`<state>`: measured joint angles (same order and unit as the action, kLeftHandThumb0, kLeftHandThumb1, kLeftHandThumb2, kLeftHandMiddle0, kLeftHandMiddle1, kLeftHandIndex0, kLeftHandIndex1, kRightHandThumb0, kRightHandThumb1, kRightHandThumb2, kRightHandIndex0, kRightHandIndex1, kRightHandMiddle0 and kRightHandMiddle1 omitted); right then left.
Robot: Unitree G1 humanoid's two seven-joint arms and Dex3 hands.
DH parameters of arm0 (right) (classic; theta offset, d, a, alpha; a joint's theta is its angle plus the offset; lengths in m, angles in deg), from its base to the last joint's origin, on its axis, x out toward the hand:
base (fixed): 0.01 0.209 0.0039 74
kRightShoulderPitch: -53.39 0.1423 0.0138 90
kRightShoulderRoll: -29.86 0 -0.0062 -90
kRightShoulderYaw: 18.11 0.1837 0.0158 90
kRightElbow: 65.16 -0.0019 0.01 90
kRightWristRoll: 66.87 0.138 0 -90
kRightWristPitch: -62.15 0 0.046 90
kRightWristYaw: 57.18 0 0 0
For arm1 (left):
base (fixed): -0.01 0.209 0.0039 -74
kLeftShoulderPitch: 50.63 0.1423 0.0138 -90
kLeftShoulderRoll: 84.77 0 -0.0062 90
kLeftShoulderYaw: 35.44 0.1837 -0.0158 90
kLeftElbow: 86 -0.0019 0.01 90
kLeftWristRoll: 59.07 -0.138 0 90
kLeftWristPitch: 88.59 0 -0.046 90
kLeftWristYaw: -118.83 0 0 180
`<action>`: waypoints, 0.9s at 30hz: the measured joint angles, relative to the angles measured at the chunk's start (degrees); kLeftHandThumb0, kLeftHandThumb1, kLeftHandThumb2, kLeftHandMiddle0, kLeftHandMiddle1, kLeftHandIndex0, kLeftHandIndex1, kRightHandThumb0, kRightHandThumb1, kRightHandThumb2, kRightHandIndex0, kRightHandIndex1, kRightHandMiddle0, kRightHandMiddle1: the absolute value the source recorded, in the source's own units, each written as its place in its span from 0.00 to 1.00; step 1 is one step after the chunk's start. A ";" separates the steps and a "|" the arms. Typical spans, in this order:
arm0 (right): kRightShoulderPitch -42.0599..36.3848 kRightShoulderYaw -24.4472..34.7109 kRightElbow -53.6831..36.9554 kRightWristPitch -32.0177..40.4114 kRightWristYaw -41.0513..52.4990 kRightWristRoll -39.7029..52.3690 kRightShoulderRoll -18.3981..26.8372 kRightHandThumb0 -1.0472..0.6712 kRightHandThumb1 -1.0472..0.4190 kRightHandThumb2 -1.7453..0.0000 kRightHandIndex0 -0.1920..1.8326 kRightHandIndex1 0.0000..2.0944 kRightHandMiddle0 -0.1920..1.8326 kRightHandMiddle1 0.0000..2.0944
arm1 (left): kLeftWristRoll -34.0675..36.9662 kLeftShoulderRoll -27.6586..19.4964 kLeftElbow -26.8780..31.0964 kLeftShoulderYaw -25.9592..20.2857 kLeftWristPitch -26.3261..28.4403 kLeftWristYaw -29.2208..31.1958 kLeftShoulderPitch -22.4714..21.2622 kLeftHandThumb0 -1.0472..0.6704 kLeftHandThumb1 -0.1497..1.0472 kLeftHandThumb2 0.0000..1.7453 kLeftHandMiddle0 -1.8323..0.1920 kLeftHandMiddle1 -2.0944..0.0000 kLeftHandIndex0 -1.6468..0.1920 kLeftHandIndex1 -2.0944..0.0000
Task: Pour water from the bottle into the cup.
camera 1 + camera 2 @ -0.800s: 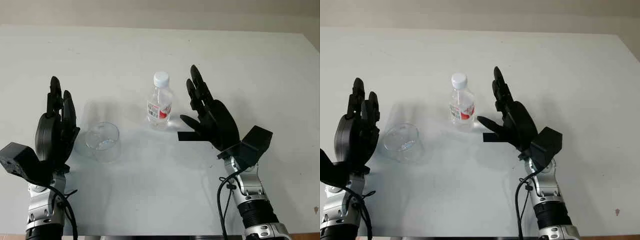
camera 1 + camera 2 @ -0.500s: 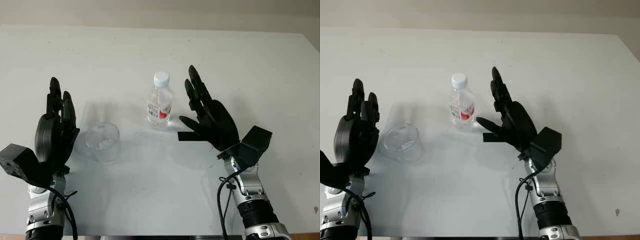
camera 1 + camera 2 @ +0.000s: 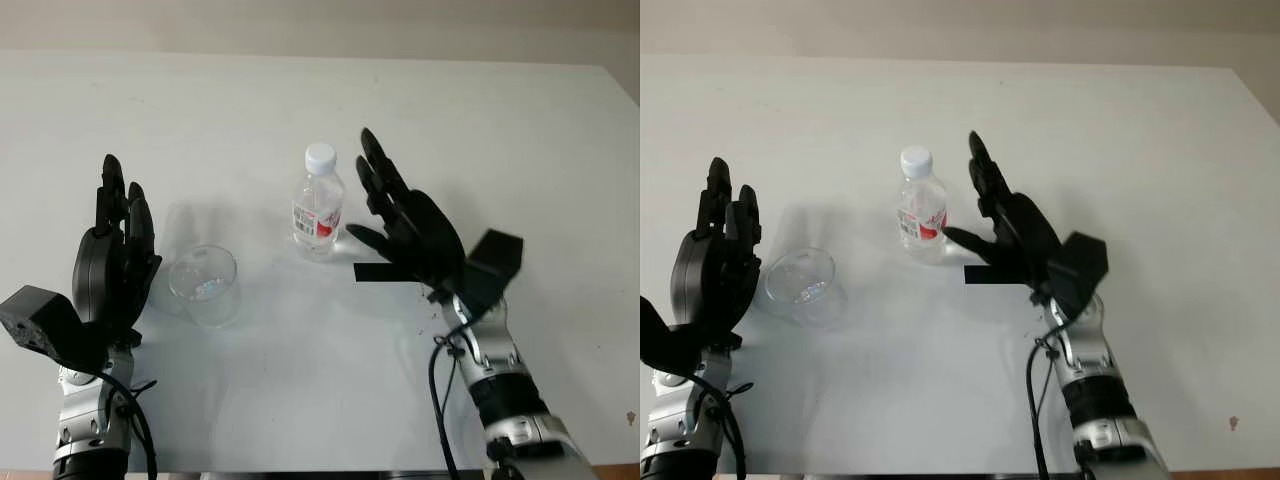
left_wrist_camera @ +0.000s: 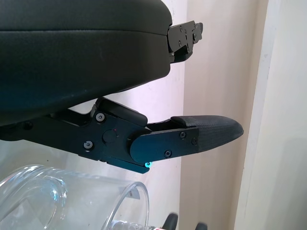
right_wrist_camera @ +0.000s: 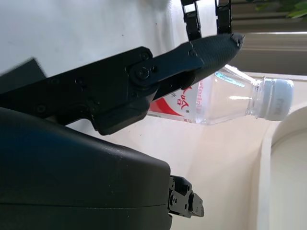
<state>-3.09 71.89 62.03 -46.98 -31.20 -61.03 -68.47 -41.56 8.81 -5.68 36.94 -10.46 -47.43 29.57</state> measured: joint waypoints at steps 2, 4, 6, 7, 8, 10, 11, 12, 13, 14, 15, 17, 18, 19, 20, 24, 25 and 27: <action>1.97 -0.12 3.13 -0.18 -0.01 -0.51 -0.64 0.02 0.05 0.97 0.00 0.00 0.00 0.00 | 0.02 0.00 -0.02 -0.01 0.01 -0.01 -0.05 0.17 1.00 0.32 1.00 1.00 1.00 1.00; 4.02 -0.40 6.70 -0.49 -0.16 -1.19 -1.24 0.02 0.05 0.97 0.00 0.00 0.00 0.00 | 0.07 0.00 -0.03 -0.01 0.01 -0.03 -0.07 0.17 1.00 0.31 1.00 1.00 1.00 1.00; 5.58 -0.80 9.67 -1.47 -0.31 -2.12 -1.69 0.02 0.04 0.97 0.00 0.00 0.00 0.00 | 0.15 0.00 -0.04 -0.01 0.01 -0.09 -0.13 0.17 1.00 0.31 1.00 1.00 1.00 1.00; 6.30 -1.09 11.09 -2.24 -0.37 -2.88 -1.78 0.02 0.04 0.97 0.00 0.00 0.00 0.00 | 0.16 0.00 -0.05 -0.01 0.01 -0.20 -0.15 0.17 1.00 0.31 1.00 1.00 1.00 1.00; 6.85 -1.43 12.18 -2.91 -0.40 -3.42 -1.84 0.01 0.04 0.97 0.00 0.00 0.00 0.00 | 0.16 0.01 -0.05 -0.01 0.01 -0.32 -0.17 0.17 1.00 0.31 1.00 1.00 1.00 1.00; 7.91 -1.88 14.01 -3.94 -0.37 -4.29 -1.91 0.01 0.04 0.97 0.00 0.00 0.00 0.00 | 0.16 0.02 -0.06 -0.01 0.01 -0.48 -0.21 0.18 1.00 0.31 1.00 1.00 1.00 1.00; 8.39 -1.99 14.84 -4.34 -0.27 -4.58 -1.93 0.01 0.04 0.97 0.00 0.00 0.00 0.00 | 0.16 0.02 -0.09 -0.01 0.00 -0.51 -0.24 0.18 1.00 0.31 1.00 1.00 1.00 1.00; 8.85 -2.04 15.56 -4.74 -0.16 -4.85 -1.94 0.01 0.04 0.97 0.00 0.00 0.00 0.00 | 0.16 0.02 -0.17 -0.01 -0.01 -0.57 -0.30 0.18 1.00 0.31 1.00 1.00 1.00 1.00; 9.28 -2.08 16.17 -5.08 -0.02 -5.11 -1.96 0.01 0.04 0.97 0.00 0.00 0.00 0.00 | 0.17 0.05 -0.24 -0.01 -0.04 -0.61 -0.35 0.18 1.00 0.31 1.00 1.00 1.00 1.00; 9.66 -2.13 16.84 -5.43 0.20 -5.26 -1.97 0.01 0.04 0.97 0.00 0.00 0.00 0.00 | 0.17 0.10 -0.40 -0.02 -0.12 -0.63 -0.48 0.18 1.00 0.31 1.00 1.00 1.00 1.00; 9.91 -2.19 17.37 -5.84 0.60 -5.40 -1.98 0.01 0.04 0.97 0.00 0.00 0.00 0.00 | 0.17 0.21 -0.59 -0.04 -0.31 -0.66 -0.61 0.18 1.00 0.31 1.00 1.00 1.00 1.00; 10.21 -2.29 18.22 -6.34 1.66 -5.43 -2.13 0.01 0.04 0.97 0.00 0.00 0.00 0.00 | 0.16 0.42 -0.90 -0.06 -0.61 -0.82 -0.92 0.18 1.00 0.31 1.00 1.00 1.00 1.00; 10.35 -2.31 18.59 -6.58 2.23 -5.42 -2.25 0.00 0.04 0.97 0.00 0.00 0.00 0.00 | 0.15 0.44 -0.92 -0.06 -0.69 -0.90 -1.00 0.18 1.00 0.31 1.00 1.00 1.00 1.00; 10.47 -2.31 18.94 -6.63 2.75 -5.39 -2.38 0.00 0.05 0.97 0.00 0.00 0.00 0.00 | 0.15 0.44 -0.94 -0.06 -0.75 -0.95 -1.07 0.18 1.00 0.31 1.00 1.00 1.00 1.00; 10.57 -2.30 19.20 -6.62 3.20 -5.36 -2.50 0.00 0.05 0.97 0.00 0.00 0.00 0.00 | 0.15 0.44 -0.97 -0.06 -0.80 -0.97 -1.13 0.18 1.00 0.31 1.00 1.00 1.00 1.00; 11.02 -2.09 19.36 -6.63 4.93 -4.93 -2.99 0.03 0.06 0.97 0.00 0.00 0.00 0.00 | 0.15 0.51 -1.01 -0.06 -0.90 -1.24 -1.15 0.18 1.00 0.31 1.00 1.00 1.00 1.00; 11.11 -1.98 19.37 -6.63 5.45 -4.61 -3.19 0.04 0.07 0.98 0.00 0.00 0.00 0.00 | 0.15 0.54 -1.01 -0.06 -0.90 -1.37 -1.15 0.18 1.00 0.31 1.00 1.00 1.00 1.00; 11.15 -1.63 19.39 -6.63 6.39 -3.54 -3.81 0.07 0.08 0.98 0.00 0.00 0.00 0.00 | 0.16 0.56 -1.02 -0.11 -0.92 -1.43 -1.15 0.18 1.00 0.31 1.00 1.00 1.00 1.00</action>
<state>8.06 70.26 81.42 -53.60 -24.81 -64.57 -72.28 -41.41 9.37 -6.69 36.83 -11.37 -48.86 28.42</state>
